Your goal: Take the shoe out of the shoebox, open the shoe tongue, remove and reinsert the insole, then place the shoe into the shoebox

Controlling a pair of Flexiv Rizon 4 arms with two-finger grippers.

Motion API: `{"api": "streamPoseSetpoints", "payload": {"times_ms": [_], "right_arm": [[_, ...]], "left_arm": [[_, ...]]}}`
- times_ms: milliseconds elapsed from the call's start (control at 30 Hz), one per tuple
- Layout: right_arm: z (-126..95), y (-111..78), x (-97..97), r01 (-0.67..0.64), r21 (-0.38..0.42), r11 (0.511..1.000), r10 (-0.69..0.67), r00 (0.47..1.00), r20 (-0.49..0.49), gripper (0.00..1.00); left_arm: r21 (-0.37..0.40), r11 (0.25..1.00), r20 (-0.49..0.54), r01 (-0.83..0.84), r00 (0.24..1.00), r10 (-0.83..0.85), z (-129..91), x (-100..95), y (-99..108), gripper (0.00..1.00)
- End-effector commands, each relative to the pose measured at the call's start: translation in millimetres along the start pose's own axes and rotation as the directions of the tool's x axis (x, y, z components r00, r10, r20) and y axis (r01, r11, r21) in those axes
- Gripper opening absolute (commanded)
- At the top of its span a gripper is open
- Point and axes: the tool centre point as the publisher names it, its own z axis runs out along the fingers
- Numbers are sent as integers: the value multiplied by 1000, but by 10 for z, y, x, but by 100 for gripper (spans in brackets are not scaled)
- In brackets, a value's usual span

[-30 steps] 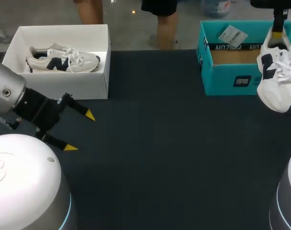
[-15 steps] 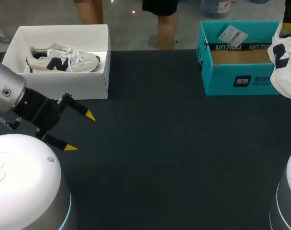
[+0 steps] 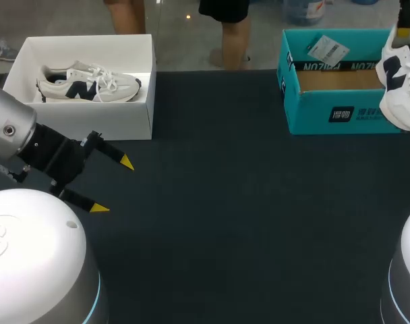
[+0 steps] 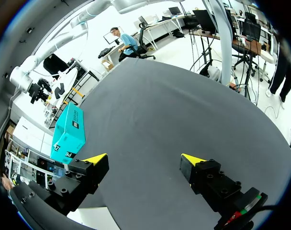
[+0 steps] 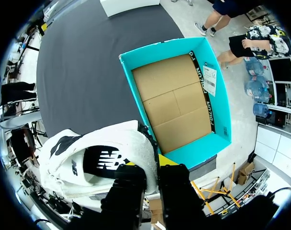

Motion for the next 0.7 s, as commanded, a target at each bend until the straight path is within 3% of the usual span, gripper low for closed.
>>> {"api": "streamPoseSetpoints", "payload": {"times_ms": [33,100,167,300,367,500,700], "right_arm": [[-19,-9,-1,1,1,1000,-1,1000,-2,0],[-19,-9,-1,1,1,1000,-1,1000,-2,0],[-18,-30,-7,-87,-17,996,87,996,-19,0],[-64,-54,7,-277,36,960,279,959,-46,0],[-67,-52,10,-311,37,950,312,948,-53,0],[-77,-23,17,-463,136,876,474,878,-68,0],[15,-21,-1,-591,148,793,607,789,-97,0]], "left_arm": [[-2,1000,-2,0,1000,0,-4,5,-5,100],[-2,1000,-2,0,1000,0,-4,5,-5,100],[-2,1000,-2,0,1000,0,-4,5,-5,100],[-2,1000,-2,0,1000,0,-4,5,-5,100],[-2,1000,-2,0,1000,0,-4,5,-5,100],[-2,1000,-2,0,1000,0,-4,5,-5,100],[-2,1000,-2,0,1000,0,-4,5,-5,100]]}}
